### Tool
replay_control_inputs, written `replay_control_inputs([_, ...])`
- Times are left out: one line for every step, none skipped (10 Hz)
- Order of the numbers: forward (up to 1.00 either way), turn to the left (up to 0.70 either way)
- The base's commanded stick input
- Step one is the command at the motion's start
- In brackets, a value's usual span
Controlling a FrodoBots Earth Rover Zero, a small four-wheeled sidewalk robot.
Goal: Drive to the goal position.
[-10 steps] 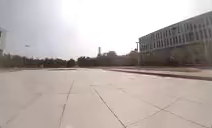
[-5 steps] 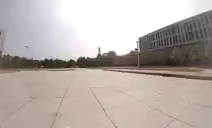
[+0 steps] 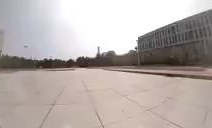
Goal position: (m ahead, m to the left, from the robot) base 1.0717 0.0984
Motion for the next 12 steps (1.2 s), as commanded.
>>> replay_control_inputs([0.7, 0.0])
replay_control_inputs([0.7, 0.0])
replay_control_inputs([0.7, 0.0])
replay_control_inputs([0.7, 0.0])
replay_control_inputs([0.7, 0.0])
replay_control_inputs([0.7, 0.0])
replay_control_inputs([0.7, 0.0])
replay_control_inputs([0.7, 0.0])
replay_control_inputs([0.7, 0.0])
replay_control_inputs([0.7, 0.0])
replay_control_inputs([0.7, 0.0])
replay_control_inputs([0.7, 0.0])
